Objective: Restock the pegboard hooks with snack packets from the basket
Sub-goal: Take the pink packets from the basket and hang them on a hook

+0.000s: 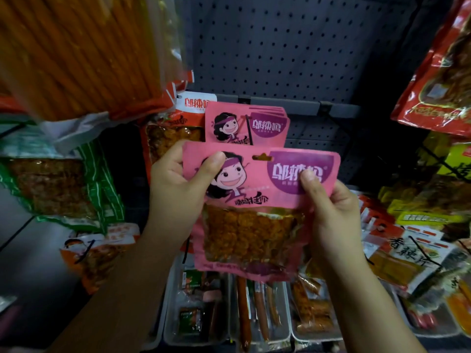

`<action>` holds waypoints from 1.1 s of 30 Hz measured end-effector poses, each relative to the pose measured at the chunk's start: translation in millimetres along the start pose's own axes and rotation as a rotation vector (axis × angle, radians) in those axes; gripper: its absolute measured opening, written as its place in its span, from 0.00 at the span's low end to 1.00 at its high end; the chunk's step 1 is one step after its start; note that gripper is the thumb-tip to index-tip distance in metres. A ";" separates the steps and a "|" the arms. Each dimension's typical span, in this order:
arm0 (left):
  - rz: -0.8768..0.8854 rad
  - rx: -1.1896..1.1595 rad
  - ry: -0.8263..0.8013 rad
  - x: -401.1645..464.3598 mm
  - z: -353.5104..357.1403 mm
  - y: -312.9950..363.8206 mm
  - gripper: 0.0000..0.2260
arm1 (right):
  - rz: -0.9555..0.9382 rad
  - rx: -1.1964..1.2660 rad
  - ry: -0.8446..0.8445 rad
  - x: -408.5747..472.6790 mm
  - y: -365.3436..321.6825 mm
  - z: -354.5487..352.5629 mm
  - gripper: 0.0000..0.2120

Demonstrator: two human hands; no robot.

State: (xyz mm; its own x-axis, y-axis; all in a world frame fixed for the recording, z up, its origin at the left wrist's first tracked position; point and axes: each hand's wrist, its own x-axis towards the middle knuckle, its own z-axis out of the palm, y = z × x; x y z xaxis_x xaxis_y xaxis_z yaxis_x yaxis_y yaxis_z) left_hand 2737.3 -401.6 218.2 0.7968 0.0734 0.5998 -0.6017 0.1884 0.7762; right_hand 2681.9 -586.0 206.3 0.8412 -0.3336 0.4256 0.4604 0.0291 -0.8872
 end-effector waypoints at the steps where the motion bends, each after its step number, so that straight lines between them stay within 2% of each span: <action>1: -0.011 -0.004 0.000 2.0 1.0 -0.5 0.03 | 0.011 -0.001 0.014 1.8 0.2 1.1 0.08; 12: -0.178 0.016 0.067 9.5 1.1 -33.2 0.04 | 0.189 -0.061 0.059 16.3 22.4 8.3 0.09; 19: -0.166 0.101 0.038 30.6 6.1 -52.2 0.03 | 0.218 -0.075 0.064 22.5 44.8 0.9 0.18; 21: -0.168 0.101 0.009 43.6 4.5 -58.9 0.05 | 0.216 -0.087 0.087 30.5 51.5 1.9 0.14; 26: -0.216 0.167 -0.077 54.8 0.7 -88.2 0.11 | 0.234 -0.110 0.150 66.6 65.6 12.9 0.17; 33: -0.288 0.295 0.004 88.2 12.1 -112.9 0.09 | 0.260 -0.243 0.222 117.7 81.4 23.9 0.14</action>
State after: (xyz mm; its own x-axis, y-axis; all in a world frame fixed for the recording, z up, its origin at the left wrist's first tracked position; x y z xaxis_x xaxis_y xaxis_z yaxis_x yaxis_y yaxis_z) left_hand 2874.8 -428.2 185.9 0.9347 0.0627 0.3499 -0.3441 -0.0874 0.9349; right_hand 2825.2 -600.4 188.3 0.8267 -0.5404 0.1567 0.1380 -0.0753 -0.9876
